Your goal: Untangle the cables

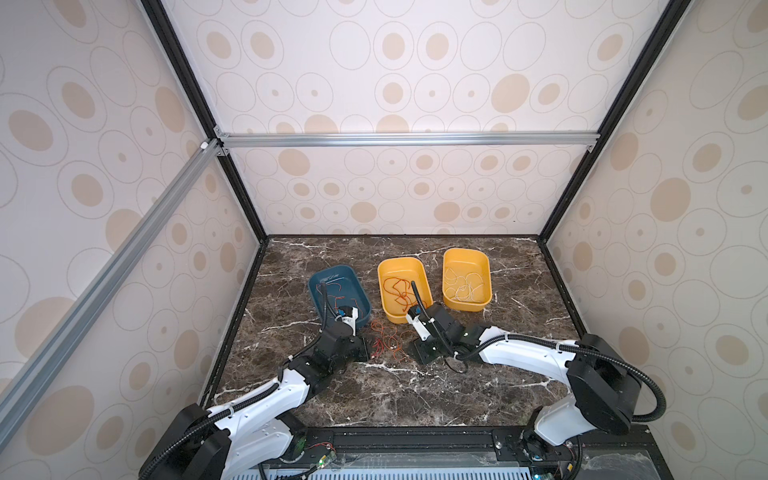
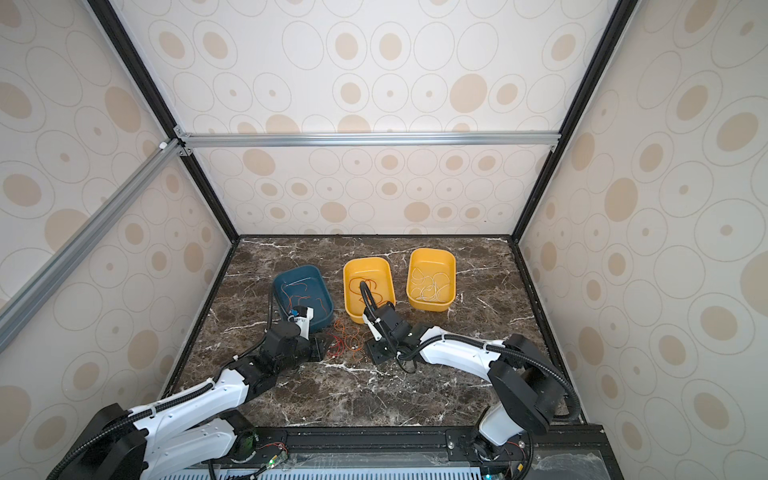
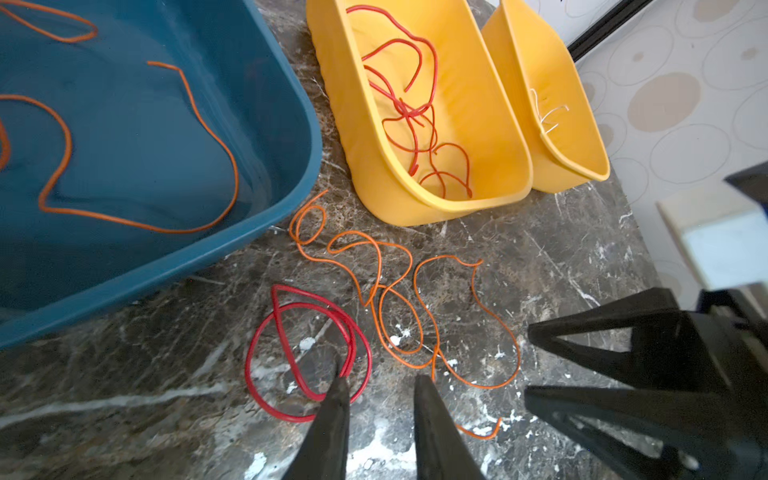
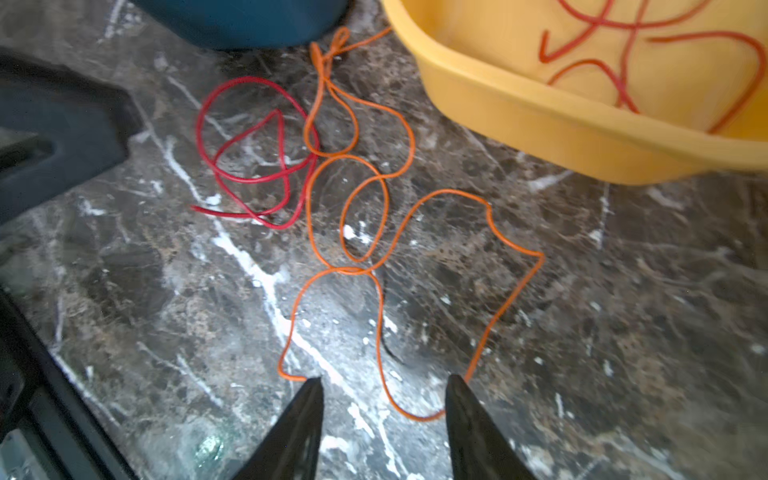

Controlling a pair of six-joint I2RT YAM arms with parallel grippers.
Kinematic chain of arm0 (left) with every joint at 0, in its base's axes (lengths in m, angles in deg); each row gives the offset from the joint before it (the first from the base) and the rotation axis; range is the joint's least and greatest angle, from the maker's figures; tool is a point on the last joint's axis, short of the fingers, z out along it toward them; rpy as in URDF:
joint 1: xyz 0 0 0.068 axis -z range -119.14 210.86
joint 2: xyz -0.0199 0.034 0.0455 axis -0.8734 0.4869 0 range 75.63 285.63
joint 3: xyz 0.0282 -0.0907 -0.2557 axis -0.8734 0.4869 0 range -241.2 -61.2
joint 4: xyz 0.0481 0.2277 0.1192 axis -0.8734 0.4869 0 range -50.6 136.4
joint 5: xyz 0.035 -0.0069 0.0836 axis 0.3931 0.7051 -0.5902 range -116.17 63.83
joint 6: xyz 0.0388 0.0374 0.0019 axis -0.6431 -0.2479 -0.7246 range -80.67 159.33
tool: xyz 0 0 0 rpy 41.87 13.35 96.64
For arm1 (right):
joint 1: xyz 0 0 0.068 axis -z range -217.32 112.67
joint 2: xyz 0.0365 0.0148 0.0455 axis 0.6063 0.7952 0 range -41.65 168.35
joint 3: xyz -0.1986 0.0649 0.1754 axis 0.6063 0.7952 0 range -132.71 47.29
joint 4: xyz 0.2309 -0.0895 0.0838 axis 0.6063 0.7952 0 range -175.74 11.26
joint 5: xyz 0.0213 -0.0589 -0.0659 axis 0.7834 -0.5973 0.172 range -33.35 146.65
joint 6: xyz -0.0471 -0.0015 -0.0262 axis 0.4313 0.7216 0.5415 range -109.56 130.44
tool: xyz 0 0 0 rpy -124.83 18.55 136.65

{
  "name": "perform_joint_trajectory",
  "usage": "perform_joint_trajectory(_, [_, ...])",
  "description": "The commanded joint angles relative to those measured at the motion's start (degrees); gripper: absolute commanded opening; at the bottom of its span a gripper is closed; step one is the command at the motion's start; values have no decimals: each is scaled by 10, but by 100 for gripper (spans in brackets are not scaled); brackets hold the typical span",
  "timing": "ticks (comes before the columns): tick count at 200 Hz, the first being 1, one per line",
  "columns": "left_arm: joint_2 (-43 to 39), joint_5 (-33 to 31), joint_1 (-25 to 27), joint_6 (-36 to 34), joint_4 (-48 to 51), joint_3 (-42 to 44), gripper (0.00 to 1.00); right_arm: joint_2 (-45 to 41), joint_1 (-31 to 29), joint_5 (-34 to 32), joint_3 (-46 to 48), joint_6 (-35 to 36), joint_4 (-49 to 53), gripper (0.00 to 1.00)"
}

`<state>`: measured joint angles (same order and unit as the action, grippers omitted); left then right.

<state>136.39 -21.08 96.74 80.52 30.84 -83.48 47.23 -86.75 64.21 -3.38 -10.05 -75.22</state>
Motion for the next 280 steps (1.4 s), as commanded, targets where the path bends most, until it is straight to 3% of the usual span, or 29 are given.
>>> perform_joint_trajectory(1, [8,-10,4,-18,5,-27,36,38,-17,66,-24,-35,-41,53])
perform_joint_trajectory(25, [17,-15,5,-24,7,-35,38,73,-26,61,-41,-49,-35,52])
perform_joint_trajectory(67, [23,-21,5,-27,1,-36,38,99,-28,59,-43,-58,-23,39])
perform_joint_trajectory(98, [26,-22,5,-28,-3,-36,38,92,-27,45,-42,-57,-20,11])
perform_joint_trajectory(125, [26,-17,4,-30,-10,-34,42,71,-27,13,-43,-40,10,0])
perform_joint_trajectory(176, [36,11,5,-45,-28,-45,52,-39,-28,-102,-23,13,96,0])
perform_joint_trajectory(219, [45,34,24,-96,-103,-42,56,-142,-18,-144,-15,52,138,0])
perform_joint_trajectory(280, [83,67,62,-173,-231,-45,60,-224,44,-22,-4,59,137,0])
